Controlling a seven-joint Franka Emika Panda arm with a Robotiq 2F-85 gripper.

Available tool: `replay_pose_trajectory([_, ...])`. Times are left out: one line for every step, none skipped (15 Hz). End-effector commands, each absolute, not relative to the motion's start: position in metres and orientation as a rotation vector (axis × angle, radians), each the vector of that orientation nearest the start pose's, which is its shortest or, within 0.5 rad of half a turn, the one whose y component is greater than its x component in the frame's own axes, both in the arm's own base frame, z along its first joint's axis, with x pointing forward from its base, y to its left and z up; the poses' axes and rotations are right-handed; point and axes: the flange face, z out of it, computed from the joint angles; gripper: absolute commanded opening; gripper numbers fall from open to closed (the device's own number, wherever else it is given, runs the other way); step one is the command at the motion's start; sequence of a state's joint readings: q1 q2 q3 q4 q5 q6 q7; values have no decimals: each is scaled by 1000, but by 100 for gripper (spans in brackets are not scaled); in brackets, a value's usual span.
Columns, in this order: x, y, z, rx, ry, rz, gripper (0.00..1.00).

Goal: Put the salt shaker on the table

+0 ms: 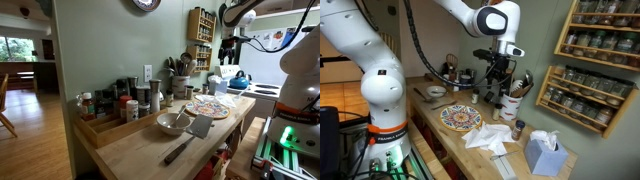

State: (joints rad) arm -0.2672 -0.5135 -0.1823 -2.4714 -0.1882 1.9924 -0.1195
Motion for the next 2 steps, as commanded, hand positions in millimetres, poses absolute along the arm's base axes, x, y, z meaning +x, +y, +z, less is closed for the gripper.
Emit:
replay_pose_trajectory([346,-180,481,-3213,356,-6,100])
replay_pose_trajectory([342,-177,485,-3215,347,-13,100])
